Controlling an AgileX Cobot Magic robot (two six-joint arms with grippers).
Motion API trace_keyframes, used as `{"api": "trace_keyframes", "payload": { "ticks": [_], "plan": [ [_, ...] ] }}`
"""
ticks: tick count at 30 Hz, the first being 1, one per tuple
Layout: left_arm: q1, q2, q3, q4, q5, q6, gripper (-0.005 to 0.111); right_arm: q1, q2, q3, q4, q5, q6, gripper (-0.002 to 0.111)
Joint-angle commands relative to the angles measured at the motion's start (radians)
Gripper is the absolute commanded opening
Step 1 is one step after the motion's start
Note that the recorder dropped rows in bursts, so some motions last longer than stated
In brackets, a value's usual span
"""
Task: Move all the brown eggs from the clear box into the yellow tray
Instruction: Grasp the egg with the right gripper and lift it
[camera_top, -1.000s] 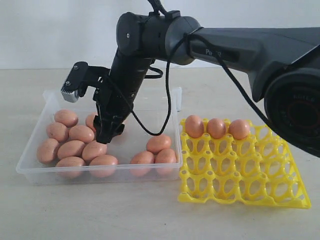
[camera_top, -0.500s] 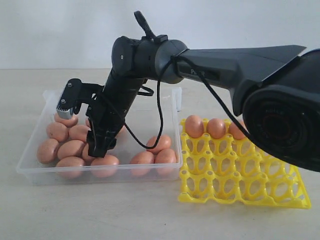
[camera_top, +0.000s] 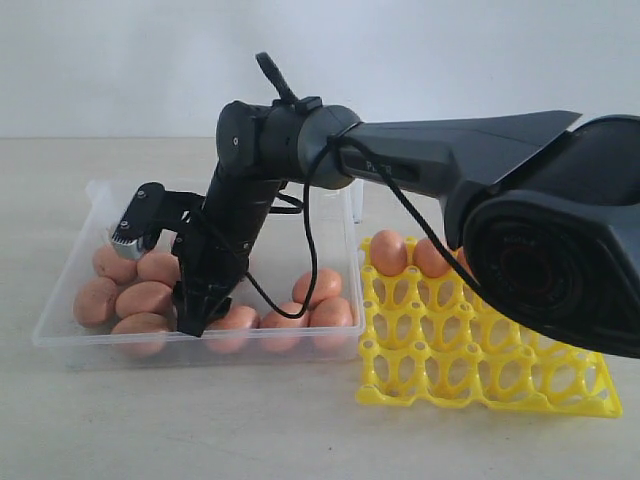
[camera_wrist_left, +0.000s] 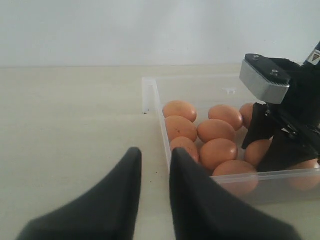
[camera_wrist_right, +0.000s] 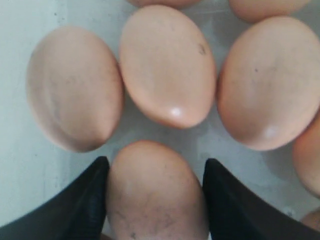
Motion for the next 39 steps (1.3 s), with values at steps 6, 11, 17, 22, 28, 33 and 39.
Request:
{"api": "trace_keyframes", "payload": {
  "ticks": [6, 11, 17, 22, 28, 33, 39],
  "plan": [
    [-0.003, -0.002, -0.003, -0.006, -0.001, -0.01, 0.022, 0.0, -0.023, -0.003, -0.021, 0.002, 0.173, 0.0],
    [-0.003, -0.002, -0.003, -0.006, -0.001, -0.01, 0.022, 0.0, -0.082, -0.003, 0.043, -0.009, 0.201, 0.0],
    [-0.003, -0.002, -0.003, -0.006, -0.001, -0.01, 0.022, 0.0, -0.195, -0.003, 0.056, -0.003, 0.358, 0.0],
    [-0.003, -0.002, -0.003, -0.006, -0.001, -0.01, 0.022, 0.0, -0.269, 0.02, 0.046, -0.111, 0.506, -0.001],
    [-0.003, -0.002, -0.003, -0.006, -0.001, -0.01, 0.022, 0.006, -0.468, 0.389, 0.103, -0.608, 0.581, -0.001],
    [-0.003, -0.002, -0.003, -0.006, -0.001, -0.01, 0.022, 0.01, -0.718, 0.849, 0.156, -1.073, 0.583, -0.001],
    [-0.003, -0.002, -0.003, -0.006, -0.001, -0.01, 0.022, -0.155, -0.967, 1.31, 0.109, -1.453, 0.825, -0.001]
  ]
}}
